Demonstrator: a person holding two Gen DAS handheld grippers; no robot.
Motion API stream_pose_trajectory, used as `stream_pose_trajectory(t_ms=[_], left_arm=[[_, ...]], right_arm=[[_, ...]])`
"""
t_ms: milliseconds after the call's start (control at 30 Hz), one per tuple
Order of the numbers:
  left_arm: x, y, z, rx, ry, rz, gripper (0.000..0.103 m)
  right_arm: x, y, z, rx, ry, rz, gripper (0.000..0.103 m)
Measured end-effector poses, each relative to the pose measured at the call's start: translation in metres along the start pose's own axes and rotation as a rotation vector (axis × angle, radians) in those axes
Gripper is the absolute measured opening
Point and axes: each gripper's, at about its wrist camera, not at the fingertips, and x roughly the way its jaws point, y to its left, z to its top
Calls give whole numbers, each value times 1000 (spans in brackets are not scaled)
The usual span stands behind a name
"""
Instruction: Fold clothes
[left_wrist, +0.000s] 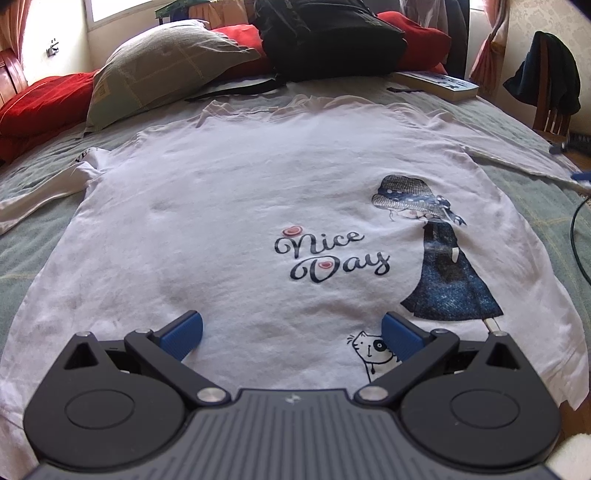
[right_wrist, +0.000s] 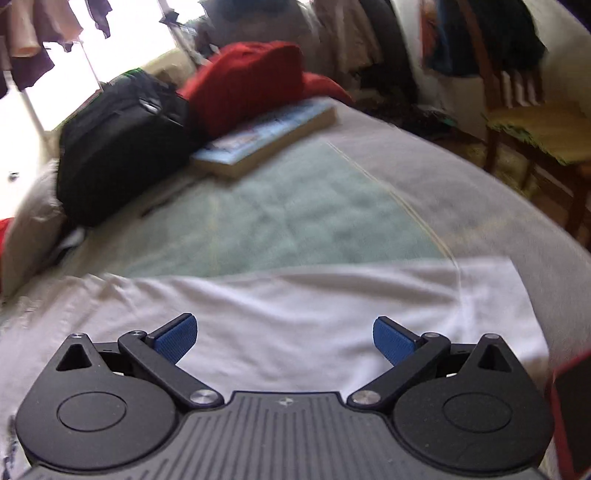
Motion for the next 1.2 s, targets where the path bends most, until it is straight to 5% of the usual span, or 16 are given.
stream_pose_trajectory(t_ms=[200,367,900,1067,1200], left_arm=[[-3,-4,0,8,5,10,102],[-6,-11,0,29,-1,12,102],[-26,14,5,65,-81,71,102],[-22,40,5,29,-94,78,102],[-13,59,2,4,-82,70,102]], right_arm=[[-24,-28,4,14,-31,-71,103],[-43,-28,14,39,-76,31,103],[45,205,6,-181,184,-10,103],[92,241,6,-221,239,-113,103],[128,239,18,-222,195,-218,103]])
